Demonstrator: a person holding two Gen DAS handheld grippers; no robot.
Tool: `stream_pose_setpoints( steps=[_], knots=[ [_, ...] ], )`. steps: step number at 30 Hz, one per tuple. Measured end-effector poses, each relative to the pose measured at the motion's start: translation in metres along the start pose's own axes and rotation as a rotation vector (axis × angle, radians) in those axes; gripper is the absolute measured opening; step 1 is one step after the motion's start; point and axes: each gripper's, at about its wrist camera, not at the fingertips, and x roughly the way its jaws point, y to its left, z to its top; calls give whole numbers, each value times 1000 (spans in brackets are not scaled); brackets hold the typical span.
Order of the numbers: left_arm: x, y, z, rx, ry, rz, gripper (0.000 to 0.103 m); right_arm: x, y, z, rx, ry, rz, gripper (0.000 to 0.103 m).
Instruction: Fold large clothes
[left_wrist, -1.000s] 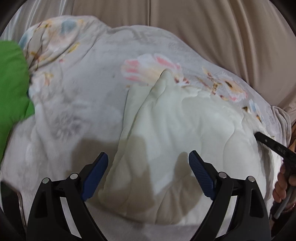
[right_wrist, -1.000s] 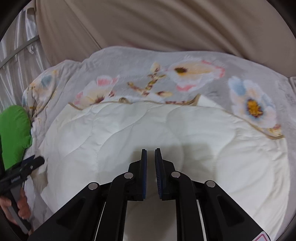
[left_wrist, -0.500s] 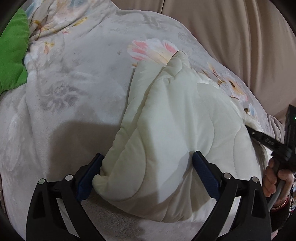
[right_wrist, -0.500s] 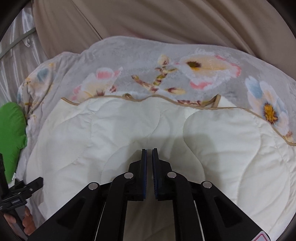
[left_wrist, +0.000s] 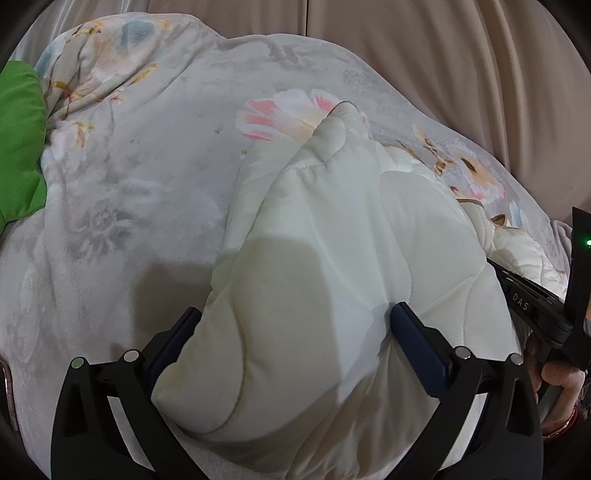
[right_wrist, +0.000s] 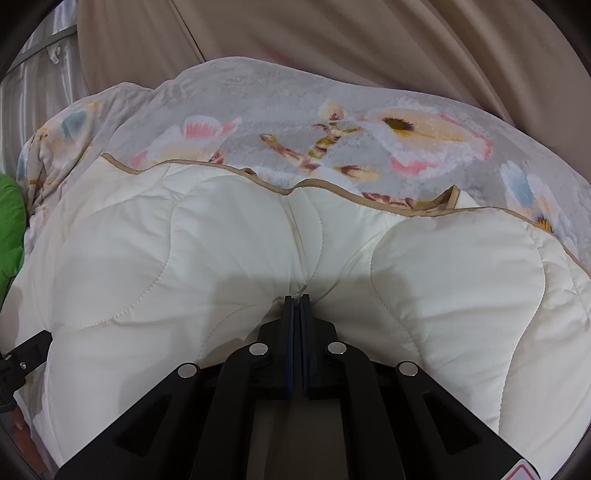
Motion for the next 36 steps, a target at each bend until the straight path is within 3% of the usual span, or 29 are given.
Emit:
stream_pose_setpoints(
  steps=[6,8,9,14,19,21,24,27,29,32,36],
  knots=[
    [-5,12,0,-22,0,-14,98,-10,-6,0,43,-5,30,3],
    [-6,18,0,-22,16,-32,98,-29,-9,-1,67,-2,97,10],
    [-5,21,-1,-24,25,-45,98,-43,-6,-4,53,7,152,10],
    [2,32,-4,-68,56,-114,98,-87,8,-42,-67,75,252,11],
    [5,27,-3,-69,52,-115,98,-65,15,-75,-84,107,217,8],
    [5,29,-2,-77,60,-124,98,-71,12,-67,-54,119,236,8],
    [5,31,1,-91,62,-148,97,-90,7,-48,-56,37,197,8],
    [3,27,5,-66,54,-177,81,-74,-9,-31,4,40,165,8],
    [-5,22,10,-51,44,-210,56,-50,-15,-26,35,75,160,3],
    [-26,16,21,-36,0,-262,27,-28,-15,-26,38,82,156,0],
    [-70,-10,39,17,-94,-409,21,-21,-14,-27,37,69,161,0]
  ],
)
